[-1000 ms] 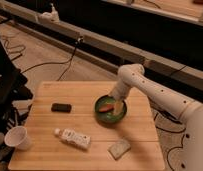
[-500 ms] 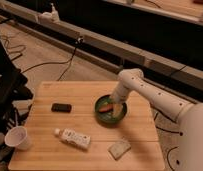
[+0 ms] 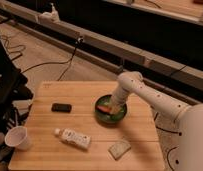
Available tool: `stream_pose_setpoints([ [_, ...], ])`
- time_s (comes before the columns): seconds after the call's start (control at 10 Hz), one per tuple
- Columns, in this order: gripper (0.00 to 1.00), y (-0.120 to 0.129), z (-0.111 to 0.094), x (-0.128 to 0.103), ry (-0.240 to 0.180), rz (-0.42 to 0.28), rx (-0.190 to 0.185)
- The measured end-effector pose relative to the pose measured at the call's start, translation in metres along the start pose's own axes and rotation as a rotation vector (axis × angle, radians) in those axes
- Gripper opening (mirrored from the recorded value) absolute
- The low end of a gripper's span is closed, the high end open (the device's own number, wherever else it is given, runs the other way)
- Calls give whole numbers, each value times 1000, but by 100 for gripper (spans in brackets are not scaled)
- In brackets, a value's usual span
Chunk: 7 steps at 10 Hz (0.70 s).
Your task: Place the pepper in the ceramic cup
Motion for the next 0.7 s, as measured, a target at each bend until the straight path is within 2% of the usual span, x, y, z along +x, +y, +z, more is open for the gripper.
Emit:
stream_pose_setpoints([
  [0.2, 6, 3, 4, 2, -6, 3, -9],
  [0.3, 0, 4, 5, 4, -6, 5, -15],
  [0.7, 0, 2, 1, 4, 9, 0, -9],
])
